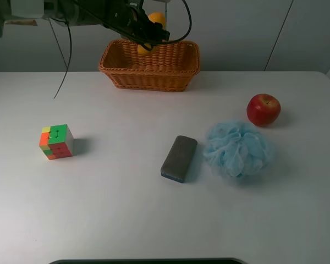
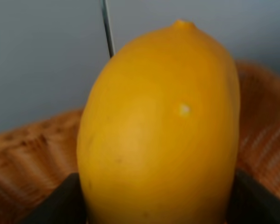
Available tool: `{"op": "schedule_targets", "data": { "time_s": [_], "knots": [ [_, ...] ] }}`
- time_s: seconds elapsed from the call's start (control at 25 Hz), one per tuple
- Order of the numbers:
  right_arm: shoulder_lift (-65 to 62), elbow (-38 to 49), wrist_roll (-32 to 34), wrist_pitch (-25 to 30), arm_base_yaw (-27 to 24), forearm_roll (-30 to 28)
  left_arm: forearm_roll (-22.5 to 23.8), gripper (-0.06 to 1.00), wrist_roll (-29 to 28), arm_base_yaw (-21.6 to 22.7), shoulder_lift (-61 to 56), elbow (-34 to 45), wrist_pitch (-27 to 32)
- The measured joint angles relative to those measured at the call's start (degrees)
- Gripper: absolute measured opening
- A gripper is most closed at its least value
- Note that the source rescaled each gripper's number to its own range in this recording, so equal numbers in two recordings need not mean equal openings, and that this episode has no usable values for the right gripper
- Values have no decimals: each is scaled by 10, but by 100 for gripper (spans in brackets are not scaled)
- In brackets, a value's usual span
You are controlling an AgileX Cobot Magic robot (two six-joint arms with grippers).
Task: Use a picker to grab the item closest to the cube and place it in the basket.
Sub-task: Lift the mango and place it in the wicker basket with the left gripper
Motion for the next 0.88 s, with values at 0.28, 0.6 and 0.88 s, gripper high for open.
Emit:
{"op": "schedule_targets", "data": {
  "time_s": [0.28, 0.6, 0.88],
  "knots": [
    [0, 0, 0, 0, 0, 0, 1, 1, 38, 0, 32, -14, -4],
    [0, 0, 0, 0, 0, 0, -26, 21, 41, 1, 32, -16, -10],
    [0, 0, 0, 0, 0, 0, -37, 95, 34, 1, 32, -16, -10]
  ]
}}
